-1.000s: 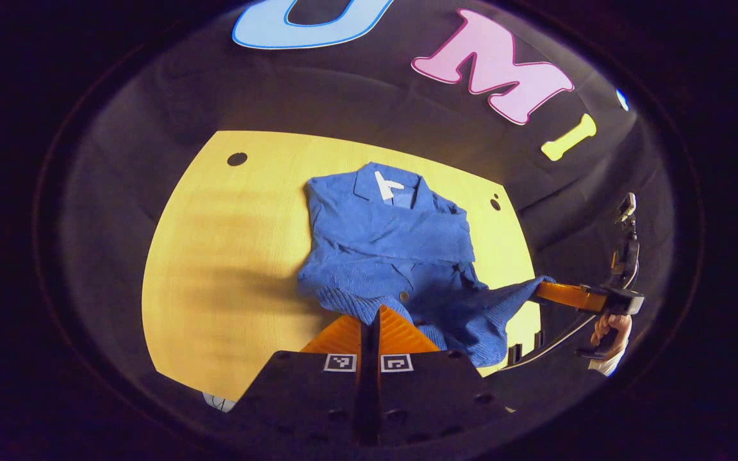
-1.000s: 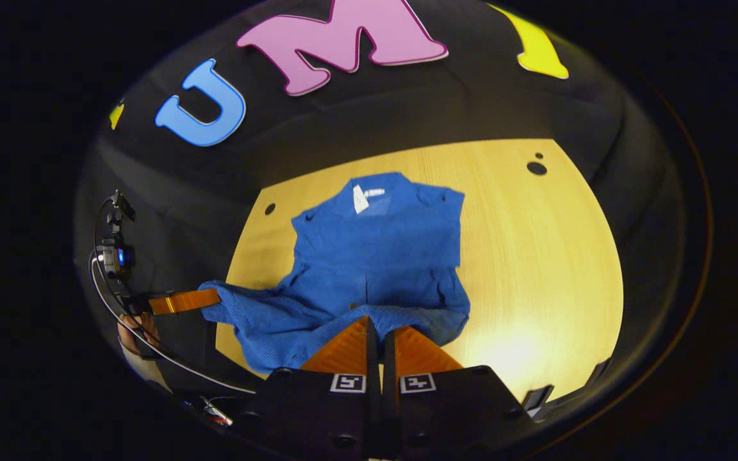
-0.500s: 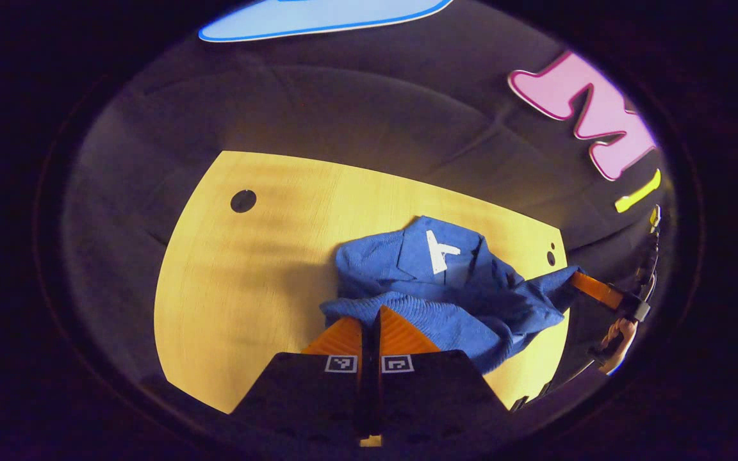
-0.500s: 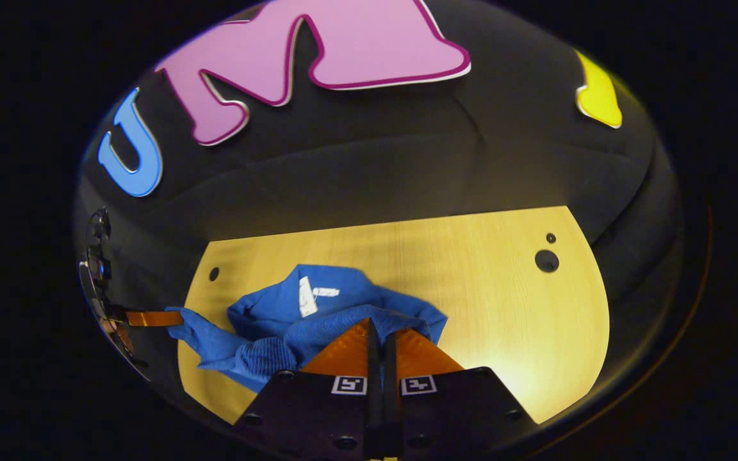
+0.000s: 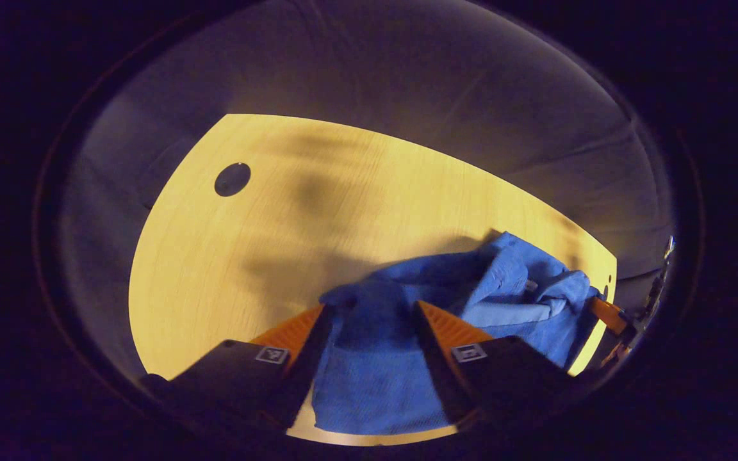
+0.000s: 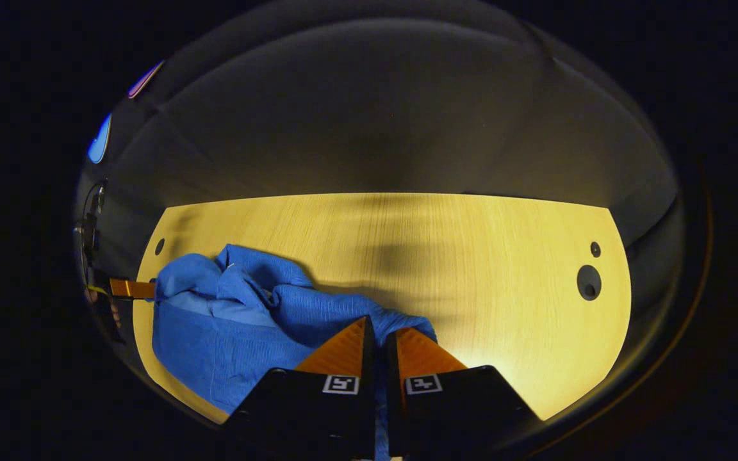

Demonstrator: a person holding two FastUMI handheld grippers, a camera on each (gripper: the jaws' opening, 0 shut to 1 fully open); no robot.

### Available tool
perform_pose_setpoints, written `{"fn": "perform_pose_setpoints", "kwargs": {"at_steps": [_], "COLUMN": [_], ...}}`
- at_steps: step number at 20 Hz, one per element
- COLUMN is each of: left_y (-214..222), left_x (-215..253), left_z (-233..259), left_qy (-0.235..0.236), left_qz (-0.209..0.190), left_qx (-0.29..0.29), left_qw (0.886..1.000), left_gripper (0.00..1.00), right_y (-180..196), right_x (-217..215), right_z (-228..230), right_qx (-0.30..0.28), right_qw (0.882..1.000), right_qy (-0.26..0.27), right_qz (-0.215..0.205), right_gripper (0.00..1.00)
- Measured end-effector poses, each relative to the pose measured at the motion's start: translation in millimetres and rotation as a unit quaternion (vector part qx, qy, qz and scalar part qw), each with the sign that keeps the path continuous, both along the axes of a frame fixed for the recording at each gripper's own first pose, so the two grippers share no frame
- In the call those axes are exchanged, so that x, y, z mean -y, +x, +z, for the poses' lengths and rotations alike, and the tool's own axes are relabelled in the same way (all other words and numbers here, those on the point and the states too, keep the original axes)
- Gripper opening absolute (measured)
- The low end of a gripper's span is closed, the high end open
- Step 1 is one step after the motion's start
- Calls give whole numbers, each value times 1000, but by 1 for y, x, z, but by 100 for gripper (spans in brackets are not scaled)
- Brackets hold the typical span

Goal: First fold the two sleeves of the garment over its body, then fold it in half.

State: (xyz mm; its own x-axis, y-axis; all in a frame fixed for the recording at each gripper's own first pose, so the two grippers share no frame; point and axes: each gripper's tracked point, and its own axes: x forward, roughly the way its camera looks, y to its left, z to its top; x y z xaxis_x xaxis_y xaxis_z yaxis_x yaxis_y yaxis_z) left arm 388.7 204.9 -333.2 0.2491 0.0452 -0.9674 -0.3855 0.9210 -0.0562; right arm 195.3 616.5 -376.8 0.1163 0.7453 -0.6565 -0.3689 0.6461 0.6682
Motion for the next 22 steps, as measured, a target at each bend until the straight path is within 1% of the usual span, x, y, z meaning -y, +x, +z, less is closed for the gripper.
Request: {"fn": "perform_pose_setpoints", "kwargs": {"at_steps": [1,2,3,4,6,7,9,11,12,13,15,18,20,22], "left_y": [3,5,8,9,14,13,10,8,6,1,-12,-41,-65,-98], "left_x": [-6,-14,-16,-18,-21,-21,-14,-3,1,5,23,56,81,100], "left_z": [2,5,10,19,37,48,68,88,96,109,136,173,189,217], "left_qy": [16,32,38,40,58,66,66,67,66,75,98,147,160,170], "left_qz": [4,7,7,2,-2,-3,-10,-15,-23,-33,-60,-107,-127,-142], "left_qx": [10,22,35,49,83,96,119,146,163,178,210,255,288,330], "left_qw": [1000,999,999,998,995,993,991,987,984,981,971,950,936,917], "left_gripper": [84,84,86,84,84,85,84,84,84,84,84,84,84,84], "right_y": [1,8,15,24,43,52,61,59,56,53,46,21,-3,-33], "right_x": [-3,-5,-5,-3,5,10,19,34,40,49,75,114,145,175], "right_z": [6,5,10,17,34,41,54,67,76,87,117,175,213,248], "right_qx": [-10,-8,-1,11,37,44,53,72,91,116,167,235,272,294], "right_qw": [1000,1000,999,998,995,992,989,987,986,985,978,961,947,935], "right_qy": [18,22,34,48,74,81,96,101,100,95,94,107,117,131], "right_qz": [-2,-13,-23,-35,-64,-81,-103,-100,-93,-86,-87,-103,-122,-147], "right_gripper": [18,25,25,43,77,99,98,98,98,98,99,99,99,98]}}
